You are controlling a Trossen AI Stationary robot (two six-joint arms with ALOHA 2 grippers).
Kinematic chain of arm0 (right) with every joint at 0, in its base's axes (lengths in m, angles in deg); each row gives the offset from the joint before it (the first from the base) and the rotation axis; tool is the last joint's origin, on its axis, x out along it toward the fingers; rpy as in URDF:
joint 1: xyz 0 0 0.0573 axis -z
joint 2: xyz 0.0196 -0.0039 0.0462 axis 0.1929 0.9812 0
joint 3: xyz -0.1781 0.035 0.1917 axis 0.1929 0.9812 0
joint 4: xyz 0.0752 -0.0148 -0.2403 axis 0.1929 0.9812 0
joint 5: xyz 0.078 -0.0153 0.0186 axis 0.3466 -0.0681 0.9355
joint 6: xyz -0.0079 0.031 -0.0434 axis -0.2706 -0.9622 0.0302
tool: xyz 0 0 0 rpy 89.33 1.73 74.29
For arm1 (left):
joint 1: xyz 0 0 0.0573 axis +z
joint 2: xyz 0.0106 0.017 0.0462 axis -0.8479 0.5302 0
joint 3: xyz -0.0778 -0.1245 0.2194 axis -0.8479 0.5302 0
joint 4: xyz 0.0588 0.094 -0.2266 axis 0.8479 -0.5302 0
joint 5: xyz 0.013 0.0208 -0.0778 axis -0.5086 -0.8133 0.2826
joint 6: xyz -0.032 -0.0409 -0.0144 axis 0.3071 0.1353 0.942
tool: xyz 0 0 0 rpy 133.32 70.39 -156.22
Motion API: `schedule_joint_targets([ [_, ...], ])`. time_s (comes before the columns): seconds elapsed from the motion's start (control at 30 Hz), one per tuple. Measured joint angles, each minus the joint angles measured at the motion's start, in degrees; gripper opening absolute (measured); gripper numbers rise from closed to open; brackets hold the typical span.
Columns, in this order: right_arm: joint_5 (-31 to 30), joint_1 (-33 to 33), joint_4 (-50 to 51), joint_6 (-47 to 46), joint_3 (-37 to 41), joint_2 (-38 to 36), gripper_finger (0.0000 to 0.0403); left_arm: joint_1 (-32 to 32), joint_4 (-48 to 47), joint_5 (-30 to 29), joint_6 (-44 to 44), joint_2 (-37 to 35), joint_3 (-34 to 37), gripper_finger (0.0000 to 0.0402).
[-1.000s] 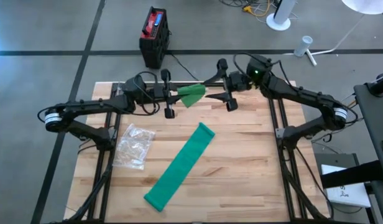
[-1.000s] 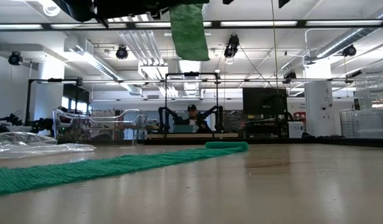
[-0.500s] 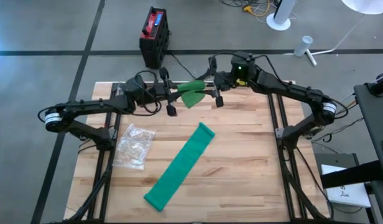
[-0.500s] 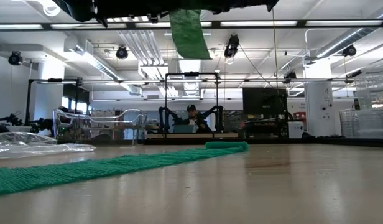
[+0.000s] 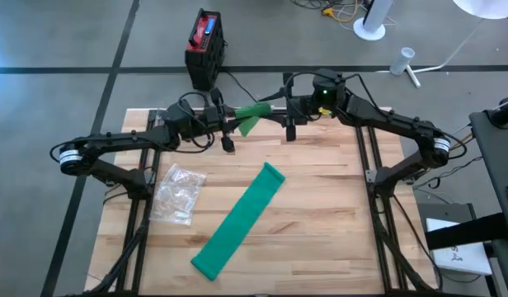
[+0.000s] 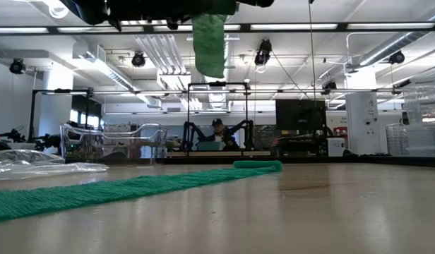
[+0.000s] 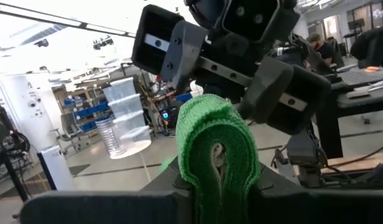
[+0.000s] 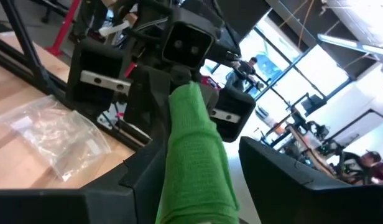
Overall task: Roll bandage
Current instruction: Roll the green bandage
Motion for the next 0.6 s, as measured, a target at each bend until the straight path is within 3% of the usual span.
schedule_joint_targets([
  [0.43,0.09,-0.43,1.84,2.89,0.40,0.13,0.0186,-0.02,0.03,0.77,2.64,0.00,0.04,0.0043],
  [0.6,0.39,-0.46,2.97,2.31,0.40,0.13,0.0183,-0.23,1.04,5.17,2.19,0.00,0.11,0.0043],
])
